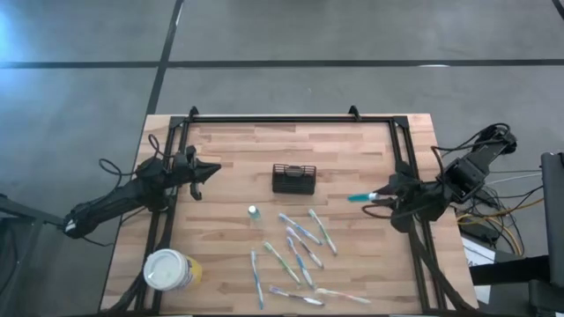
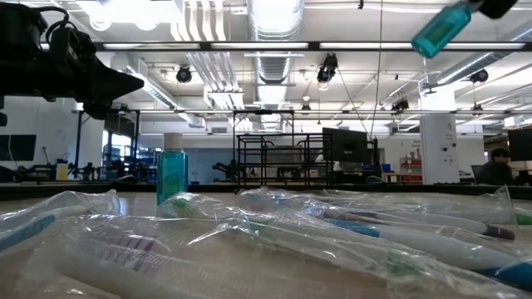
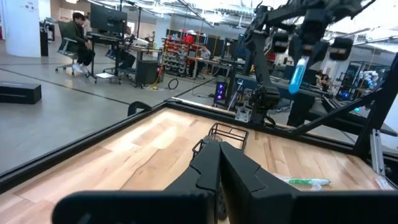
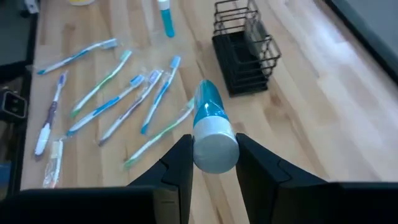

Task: Pick & Place toothbrushing station
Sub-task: Put the bottom mouthwash into the wire organizer

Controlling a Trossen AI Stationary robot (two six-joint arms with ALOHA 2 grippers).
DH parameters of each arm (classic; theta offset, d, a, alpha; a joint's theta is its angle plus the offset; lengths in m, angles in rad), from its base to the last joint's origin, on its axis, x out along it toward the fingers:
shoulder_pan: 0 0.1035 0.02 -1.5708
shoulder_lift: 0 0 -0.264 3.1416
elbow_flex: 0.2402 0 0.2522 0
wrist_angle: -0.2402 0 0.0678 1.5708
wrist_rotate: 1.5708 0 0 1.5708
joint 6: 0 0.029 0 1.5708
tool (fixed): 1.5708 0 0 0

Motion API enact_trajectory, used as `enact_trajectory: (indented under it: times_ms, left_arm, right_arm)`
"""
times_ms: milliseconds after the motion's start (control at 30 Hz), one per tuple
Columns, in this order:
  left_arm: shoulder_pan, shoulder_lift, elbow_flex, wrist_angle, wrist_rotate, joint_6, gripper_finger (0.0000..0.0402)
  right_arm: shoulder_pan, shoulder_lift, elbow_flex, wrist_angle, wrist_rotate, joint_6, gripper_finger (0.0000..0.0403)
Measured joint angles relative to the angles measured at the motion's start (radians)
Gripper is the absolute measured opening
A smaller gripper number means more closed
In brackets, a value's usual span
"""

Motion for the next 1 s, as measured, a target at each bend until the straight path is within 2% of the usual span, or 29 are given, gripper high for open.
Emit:
enact_trajectory:
  times_ms: [333, 500, 600, 800, 1000]
  left_arm:
    - [0.000, 0.000, 0.000, -0.001, 0.000, -0.025, 0.0014]
    - [0.000, 0.000, 0.000, -0.002, 0.000, -0.035, 0.0014]
    - [0.000, 0.000, 0.000, -0.002, 0.000, -0.048, 0.0014]
    - [0.000, 0.000, 0.000, -0.003, 0.000, -0.069, 0.0014]
    - [0.000, 0.000, 0.000, -0.003, 0.000, -0.068, 0.0014]
  right_arm:
    - [0.000, -0.168, -0.247, 0.157, -0.020, -0.013, 0.0089]
    - [0.000, -0.216, -0.345, 0.298, -0.018, -0.065, 0.0089]
    - [0.000, -0.243, -0.391, 0.322, -0.010, -0.085, 0.0089]
    - [-0.006, -0.283, -0.440, 0.320, 0.013, -0.063, 0.0089]
    - [-0.028, -0.279, -0.409, 0.328, 0.015, -0.060, 0.0090]
